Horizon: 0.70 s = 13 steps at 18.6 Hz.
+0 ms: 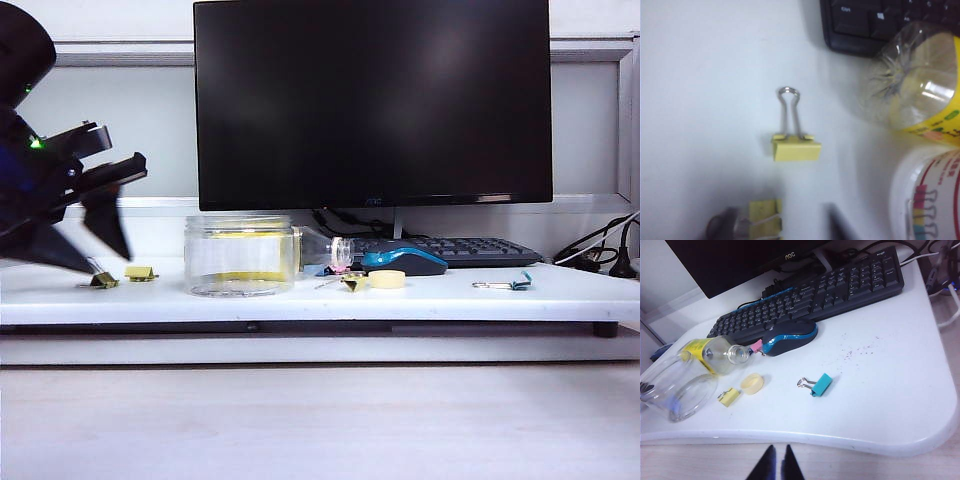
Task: Pick up the clips with the largest number of clips of the same color on the table and place them in a round transparent plastic box.
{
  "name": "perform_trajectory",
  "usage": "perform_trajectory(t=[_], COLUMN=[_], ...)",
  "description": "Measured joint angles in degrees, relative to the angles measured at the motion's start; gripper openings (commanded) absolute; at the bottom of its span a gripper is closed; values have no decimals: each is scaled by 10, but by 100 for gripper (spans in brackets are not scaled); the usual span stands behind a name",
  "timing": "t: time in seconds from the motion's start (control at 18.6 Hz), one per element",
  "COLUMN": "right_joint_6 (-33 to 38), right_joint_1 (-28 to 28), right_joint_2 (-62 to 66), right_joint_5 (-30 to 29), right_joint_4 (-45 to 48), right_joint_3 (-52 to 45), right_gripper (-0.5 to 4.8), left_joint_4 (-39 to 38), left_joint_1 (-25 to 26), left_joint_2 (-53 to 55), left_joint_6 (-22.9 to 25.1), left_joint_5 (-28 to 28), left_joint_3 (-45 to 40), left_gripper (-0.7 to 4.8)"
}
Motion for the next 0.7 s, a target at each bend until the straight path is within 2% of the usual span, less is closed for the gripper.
perform_trajectory(t=[0.21,0.43,0.7], right_joint_6=[0,0,-1], right_joint_1=[0,0,0], right_joint_2=[0,0,0], right_joint_5=[0,0,0], right_joint_4=[0,0,0], right_joint_3=[0,0,0], right_gripper=[30,30,30], left_joint_4=[0,4,7], left_joint_1=[0,0,0], left_joint_2=[0,0,0], left_joint_6=[0,-2,0], left_joint_5=[0,1,-2], left_joint_3=[0,0,0], left_gripper=[65,-8,-6])
